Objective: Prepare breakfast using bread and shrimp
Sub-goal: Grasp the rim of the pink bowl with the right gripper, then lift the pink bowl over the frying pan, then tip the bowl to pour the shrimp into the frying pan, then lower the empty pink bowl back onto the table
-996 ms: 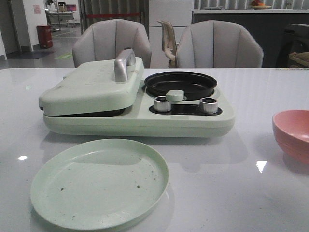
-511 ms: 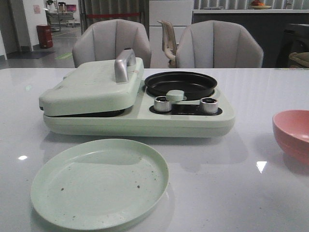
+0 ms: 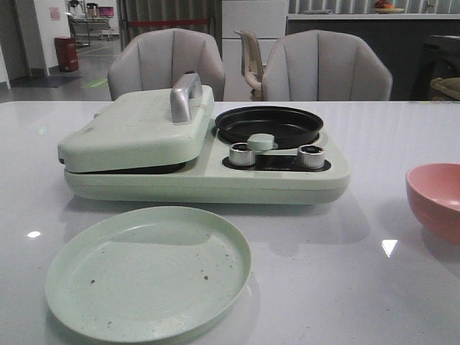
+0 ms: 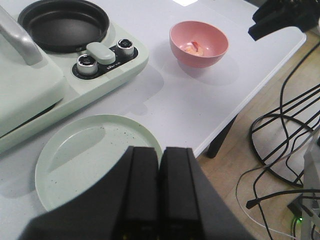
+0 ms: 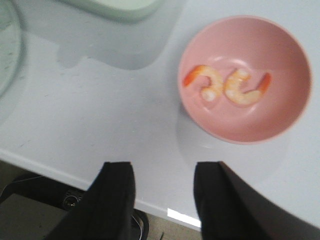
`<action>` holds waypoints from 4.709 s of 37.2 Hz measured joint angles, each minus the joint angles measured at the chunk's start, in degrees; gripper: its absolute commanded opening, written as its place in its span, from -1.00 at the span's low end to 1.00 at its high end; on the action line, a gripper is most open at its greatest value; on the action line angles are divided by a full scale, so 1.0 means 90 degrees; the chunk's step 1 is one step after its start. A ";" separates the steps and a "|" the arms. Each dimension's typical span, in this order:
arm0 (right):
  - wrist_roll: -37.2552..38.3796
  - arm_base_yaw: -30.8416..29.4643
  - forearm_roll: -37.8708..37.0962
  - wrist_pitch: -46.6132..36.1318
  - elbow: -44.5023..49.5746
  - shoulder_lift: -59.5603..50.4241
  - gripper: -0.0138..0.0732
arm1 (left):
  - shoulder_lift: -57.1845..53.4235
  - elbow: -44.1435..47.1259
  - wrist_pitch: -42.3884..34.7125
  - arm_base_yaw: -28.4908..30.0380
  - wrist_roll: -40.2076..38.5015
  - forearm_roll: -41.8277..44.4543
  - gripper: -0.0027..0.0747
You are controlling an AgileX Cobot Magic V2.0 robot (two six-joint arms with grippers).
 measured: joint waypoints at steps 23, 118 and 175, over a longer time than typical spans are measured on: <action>0.0013 -0.2272 -0.0012 -0.1386 -0.0810 0.2915 0.58 | 0.0000 0.0000 0.0079 0.0000 0.0000 0.0006 -0.67; 0.2993 0.2818 -1.0603 0.1734 -0.7576 0.7104 -0.58 | 0.0000 0.0000 0.0093 0.0000 0.0000 0.0015 -0.67; 0.1264 -0.1352 -0.1302 0.1680 -0.3993 0.4115 -0.59 | 0.0000 0.0000 0.0093 0.0000 0.0000 0.0015 -0.67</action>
